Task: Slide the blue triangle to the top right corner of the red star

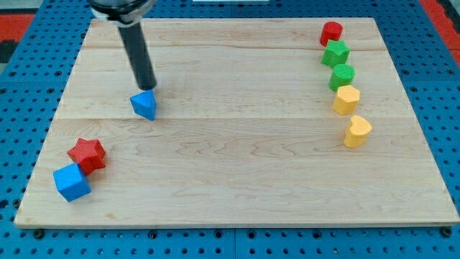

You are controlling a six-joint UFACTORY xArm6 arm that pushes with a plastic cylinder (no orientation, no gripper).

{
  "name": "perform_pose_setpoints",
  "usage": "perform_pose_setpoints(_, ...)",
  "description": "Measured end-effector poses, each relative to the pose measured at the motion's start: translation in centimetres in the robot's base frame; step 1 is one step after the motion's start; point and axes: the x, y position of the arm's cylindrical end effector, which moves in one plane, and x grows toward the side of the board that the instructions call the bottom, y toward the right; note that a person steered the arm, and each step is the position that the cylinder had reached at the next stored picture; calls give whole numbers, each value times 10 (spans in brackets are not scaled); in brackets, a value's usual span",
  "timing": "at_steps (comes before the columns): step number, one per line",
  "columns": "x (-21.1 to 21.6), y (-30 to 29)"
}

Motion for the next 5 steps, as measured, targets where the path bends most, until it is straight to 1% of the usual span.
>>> perform_pose_setpoints(1, 39, -7)
perform_pose_setpoints(2, 71, -39)
perform_pose_setpoints(3, 80, -34)
perform_pose_setpoints(4, 78, -23)
perform_pose_setpoints(5, 36, 14)
